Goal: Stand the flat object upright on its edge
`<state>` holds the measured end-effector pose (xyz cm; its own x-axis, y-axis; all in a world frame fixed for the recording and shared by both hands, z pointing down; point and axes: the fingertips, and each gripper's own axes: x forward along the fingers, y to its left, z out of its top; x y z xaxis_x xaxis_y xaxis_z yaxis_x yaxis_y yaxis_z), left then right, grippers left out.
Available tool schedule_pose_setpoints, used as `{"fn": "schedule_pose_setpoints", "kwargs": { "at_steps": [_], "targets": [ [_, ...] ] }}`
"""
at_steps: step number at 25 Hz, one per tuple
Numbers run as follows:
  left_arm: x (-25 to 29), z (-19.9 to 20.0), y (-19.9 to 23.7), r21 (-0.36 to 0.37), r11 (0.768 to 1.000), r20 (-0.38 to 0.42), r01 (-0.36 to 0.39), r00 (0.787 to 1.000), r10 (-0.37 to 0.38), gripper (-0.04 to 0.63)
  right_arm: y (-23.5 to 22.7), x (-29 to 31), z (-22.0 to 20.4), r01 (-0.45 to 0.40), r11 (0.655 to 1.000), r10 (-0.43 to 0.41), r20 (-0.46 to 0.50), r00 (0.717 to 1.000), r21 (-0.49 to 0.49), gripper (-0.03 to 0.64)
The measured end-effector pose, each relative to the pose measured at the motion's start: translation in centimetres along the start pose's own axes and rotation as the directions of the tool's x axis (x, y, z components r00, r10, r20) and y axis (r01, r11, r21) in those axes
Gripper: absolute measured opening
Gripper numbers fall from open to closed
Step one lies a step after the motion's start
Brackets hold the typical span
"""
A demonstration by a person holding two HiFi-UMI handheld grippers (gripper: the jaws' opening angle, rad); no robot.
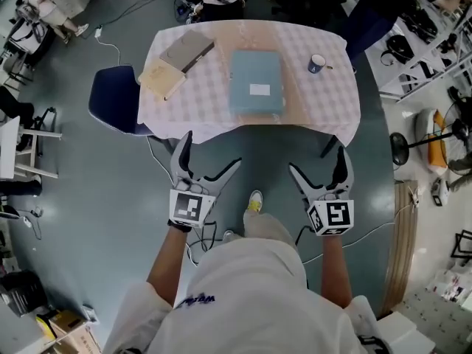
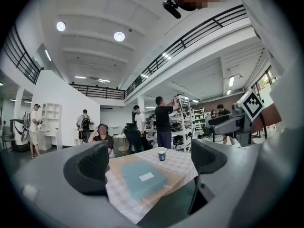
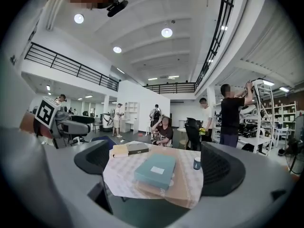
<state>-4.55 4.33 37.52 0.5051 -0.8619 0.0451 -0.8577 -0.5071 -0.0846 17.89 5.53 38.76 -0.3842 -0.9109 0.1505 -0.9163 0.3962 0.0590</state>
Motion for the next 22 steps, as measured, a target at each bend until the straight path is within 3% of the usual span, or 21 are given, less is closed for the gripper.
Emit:
{"fn": "schedule_pose_setpoints", "kwargs": {
  "at_steps": [11,22],
  "targets": [
    [7.8,-4.4,2.0,0.000,0.999,-0.096,-0.052,0.994,0.051,0.540,-4.2,7.6,-4.3,-0.097,0.995,0.096,-0.077,0.992,-0.005,0.578],
    [14.1,-10.4,5.7,-0.038,0.999,-0.149,-0.030,0.989,0.024,0.539,-5.9,16.0,-9.8,-0.087,0.996,0.087,-0.160,0.983,0.009,0.575]
  ]
}}
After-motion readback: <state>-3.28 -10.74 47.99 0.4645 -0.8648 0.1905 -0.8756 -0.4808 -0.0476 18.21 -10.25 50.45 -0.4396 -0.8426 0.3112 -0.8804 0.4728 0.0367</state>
